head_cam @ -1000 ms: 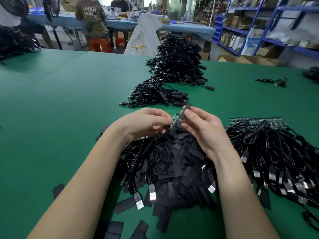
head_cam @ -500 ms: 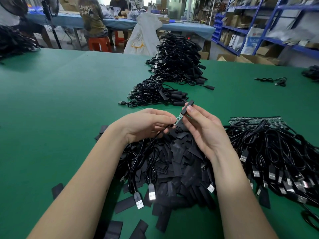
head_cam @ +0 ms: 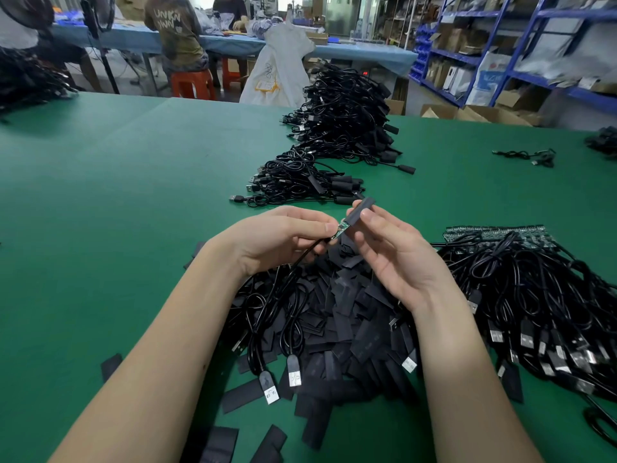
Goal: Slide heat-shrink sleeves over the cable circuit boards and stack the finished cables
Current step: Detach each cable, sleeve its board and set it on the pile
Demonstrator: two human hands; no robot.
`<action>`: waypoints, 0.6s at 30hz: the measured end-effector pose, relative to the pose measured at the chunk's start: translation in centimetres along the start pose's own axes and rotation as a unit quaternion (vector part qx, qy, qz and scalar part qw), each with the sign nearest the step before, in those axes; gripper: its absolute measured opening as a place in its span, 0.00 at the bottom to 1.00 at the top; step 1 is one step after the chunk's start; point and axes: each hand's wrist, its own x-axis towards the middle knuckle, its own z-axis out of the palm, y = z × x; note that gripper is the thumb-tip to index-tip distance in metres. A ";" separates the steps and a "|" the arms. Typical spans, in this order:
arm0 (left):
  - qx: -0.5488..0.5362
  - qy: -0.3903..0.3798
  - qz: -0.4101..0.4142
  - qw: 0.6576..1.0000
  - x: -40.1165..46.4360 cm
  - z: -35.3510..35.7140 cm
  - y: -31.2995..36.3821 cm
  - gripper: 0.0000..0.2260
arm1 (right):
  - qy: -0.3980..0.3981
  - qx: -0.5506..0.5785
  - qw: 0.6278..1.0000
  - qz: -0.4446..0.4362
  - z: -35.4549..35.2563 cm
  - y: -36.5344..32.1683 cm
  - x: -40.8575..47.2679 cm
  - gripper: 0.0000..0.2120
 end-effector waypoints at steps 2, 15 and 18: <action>-0.002 0.007 0.001 1.000 0.0 0.0 0.0 0.03 | -0.007 -0.044 0.999 -0.005 0.1 0.1 0.0 0.07; 0.075 0.093 0.033 0.992 0.3 0.6 0.2 0.09 | 0.071 -0.026 0.997 -0.024 0.1 0.1 0.4 0.07; 0.149 0.125 0.082 0.978 0.1 0.9 0.3 0.07 | 0.087 -0.013 0.996 -0.025 0.0 0.1 0.4 0.07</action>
